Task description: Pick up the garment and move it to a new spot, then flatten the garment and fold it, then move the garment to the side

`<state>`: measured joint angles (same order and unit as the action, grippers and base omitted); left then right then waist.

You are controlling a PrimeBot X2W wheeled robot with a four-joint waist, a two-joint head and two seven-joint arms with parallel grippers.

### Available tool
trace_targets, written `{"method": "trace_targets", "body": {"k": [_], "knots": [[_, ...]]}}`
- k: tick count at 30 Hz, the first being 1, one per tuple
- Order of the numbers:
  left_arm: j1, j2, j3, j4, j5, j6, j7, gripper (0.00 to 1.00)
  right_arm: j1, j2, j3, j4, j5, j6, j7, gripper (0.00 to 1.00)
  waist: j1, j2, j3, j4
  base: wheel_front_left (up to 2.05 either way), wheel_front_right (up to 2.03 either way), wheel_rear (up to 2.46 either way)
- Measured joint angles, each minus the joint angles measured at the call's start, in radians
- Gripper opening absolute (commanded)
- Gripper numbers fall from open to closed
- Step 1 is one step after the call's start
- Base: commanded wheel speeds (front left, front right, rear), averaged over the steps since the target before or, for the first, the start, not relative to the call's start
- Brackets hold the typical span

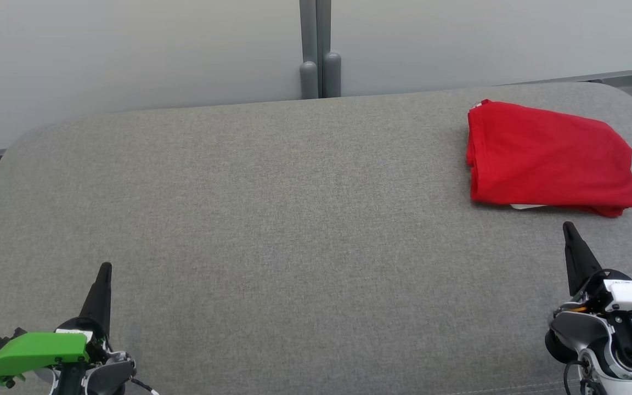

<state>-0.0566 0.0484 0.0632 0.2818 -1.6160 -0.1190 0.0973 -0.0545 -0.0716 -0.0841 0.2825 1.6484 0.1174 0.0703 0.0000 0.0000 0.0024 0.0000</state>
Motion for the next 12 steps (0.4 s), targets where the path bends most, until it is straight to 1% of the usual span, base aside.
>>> {"method": "trace_targets", "body": {"k": [12], "knots": [[0.0,0.0,0.0,0.0,0.0,0.0,0.0,0.0,0.0,0.0,-0.001,0.0,0.0,0.0,0.001,0.0,0.0,0.0,0.0,0.0,0.0,0.0,0.0]]}}
